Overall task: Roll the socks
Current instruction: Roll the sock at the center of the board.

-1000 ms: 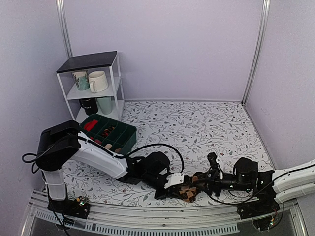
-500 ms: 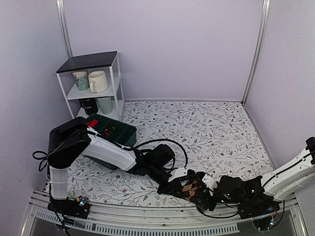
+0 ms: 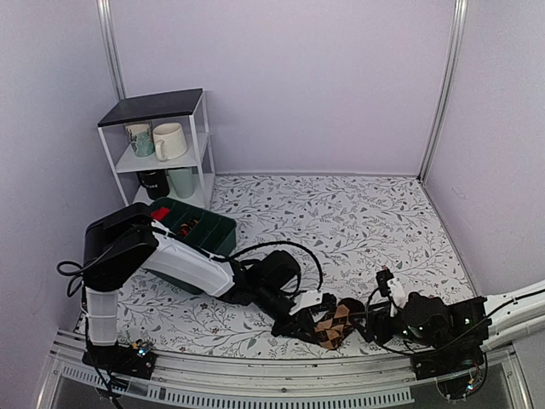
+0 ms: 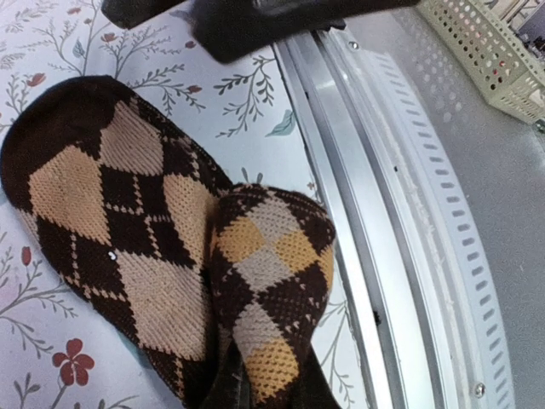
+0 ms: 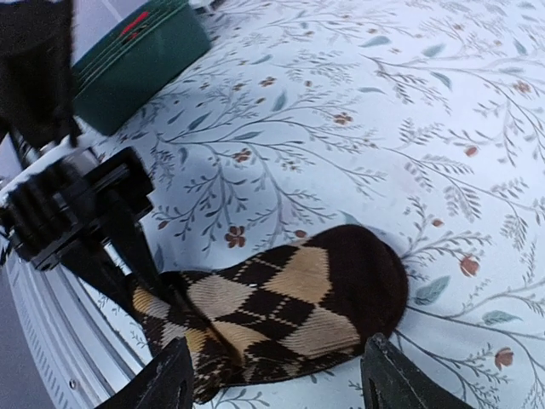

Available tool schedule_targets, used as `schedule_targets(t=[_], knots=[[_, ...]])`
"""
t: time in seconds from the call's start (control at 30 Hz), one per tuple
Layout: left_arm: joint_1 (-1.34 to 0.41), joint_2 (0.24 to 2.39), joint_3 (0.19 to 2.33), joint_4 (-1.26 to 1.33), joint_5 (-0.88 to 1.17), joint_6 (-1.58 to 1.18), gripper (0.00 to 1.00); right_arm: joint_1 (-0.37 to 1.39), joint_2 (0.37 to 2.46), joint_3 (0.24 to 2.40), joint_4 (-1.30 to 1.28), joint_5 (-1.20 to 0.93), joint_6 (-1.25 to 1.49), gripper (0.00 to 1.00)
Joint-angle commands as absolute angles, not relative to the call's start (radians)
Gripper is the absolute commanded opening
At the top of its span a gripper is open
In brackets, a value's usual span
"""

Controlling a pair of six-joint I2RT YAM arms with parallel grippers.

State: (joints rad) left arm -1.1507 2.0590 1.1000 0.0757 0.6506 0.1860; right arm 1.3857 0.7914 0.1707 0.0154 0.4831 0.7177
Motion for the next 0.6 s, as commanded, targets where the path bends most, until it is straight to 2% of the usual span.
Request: schedule_targets(t=[0.0,0.1,0.23,0.33,0.57], knots=[[-1.147,2.129,1.02,-0.129,0.568,0.17,0.0,1.322,0.727,0.154,-0.198,0.539,0.982,0.69],[-1.147,2.13,1.019,-0.129,0.565,0.175,0.0,1.284,0.734,0.157,-0.207,0.52,1.016,0.7],[-1.147,2.134,1.019,-0.122,0.569,0.176,0.0,1.208,0.791,0.158,-0.15,0.469,0.999,0.76],[-1.147,2.134,1.017,-0.117,0.563,0.176,0.0,1.13,0.839,0.139,-0.044,0.377,0.955,0.76],[-1.147,2.135,1.02,-0.112,0.56,0.176,0.0,1.096,0.984,0.155,0.124,0.26,0.846,0.72]])
